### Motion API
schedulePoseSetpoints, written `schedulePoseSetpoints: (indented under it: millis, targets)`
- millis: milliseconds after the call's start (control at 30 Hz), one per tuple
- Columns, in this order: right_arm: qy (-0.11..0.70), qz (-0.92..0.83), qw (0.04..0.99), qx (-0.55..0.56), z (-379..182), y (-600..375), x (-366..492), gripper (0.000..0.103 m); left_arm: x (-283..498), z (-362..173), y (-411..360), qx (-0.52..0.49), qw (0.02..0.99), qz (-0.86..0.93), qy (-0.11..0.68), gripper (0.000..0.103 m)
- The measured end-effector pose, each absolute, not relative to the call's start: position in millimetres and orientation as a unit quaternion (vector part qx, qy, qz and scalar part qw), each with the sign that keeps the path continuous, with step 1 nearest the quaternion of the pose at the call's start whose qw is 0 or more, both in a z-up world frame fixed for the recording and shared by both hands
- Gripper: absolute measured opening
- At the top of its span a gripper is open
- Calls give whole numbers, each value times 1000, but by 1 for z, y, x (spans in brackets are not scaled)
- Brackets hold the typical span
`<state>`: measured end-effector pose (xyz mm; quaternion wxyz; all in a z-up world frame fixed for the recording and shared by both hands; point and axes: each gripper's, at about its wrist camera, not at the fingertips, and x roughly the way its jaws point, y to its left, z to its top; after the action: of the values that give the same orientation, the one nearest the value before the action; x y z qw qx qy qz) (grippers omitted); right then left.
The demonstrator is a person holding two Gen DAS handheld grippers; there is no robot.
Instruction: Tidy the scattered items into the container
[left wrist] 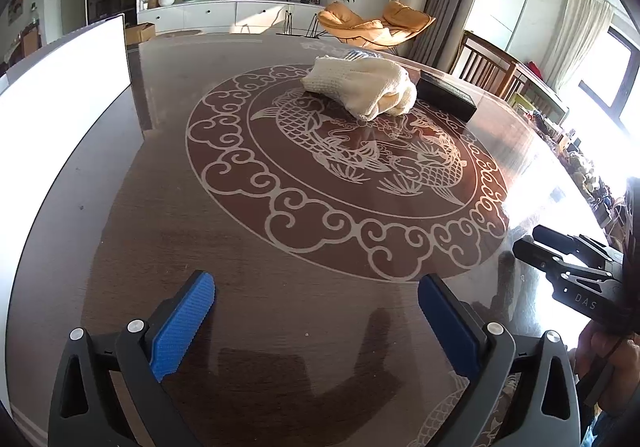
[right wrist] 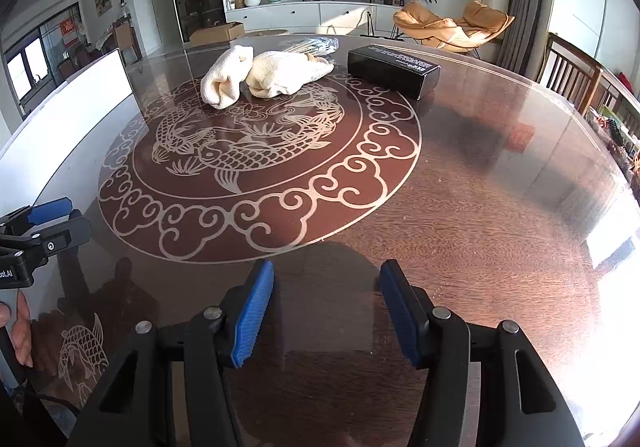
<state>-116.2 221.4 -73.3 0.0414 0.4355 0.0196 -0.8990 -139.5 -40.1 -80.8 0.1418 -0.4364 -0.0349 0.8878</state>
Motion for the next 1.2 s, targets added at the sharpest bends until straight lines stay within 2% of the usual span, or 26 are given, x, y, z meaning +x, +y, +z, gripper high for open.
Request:
schedulePoseSetpoints:
  millis: [67,133,233,600,1200]
  targets:
    - [23,-899,39,436,-74,220,-117,57,-140,-81,-38,-438,140,888,-30,103]
    - [22,-898,39,437,-74,220,-117,63,-140,-81,-37,-439,137,888,-25,103]
    - [22,-898,43,438,-75,219,-118,66,-140,-81,-37,-439,137,888,-24,103]
    - [24,-896,49,440,-76,217,-118,72,-141,-81,-37,-440,136,888,-22,103]
    - [24,-896,49,441,-76,217,-117,73,-141,-81,-36,-440,135,888,-18,103]
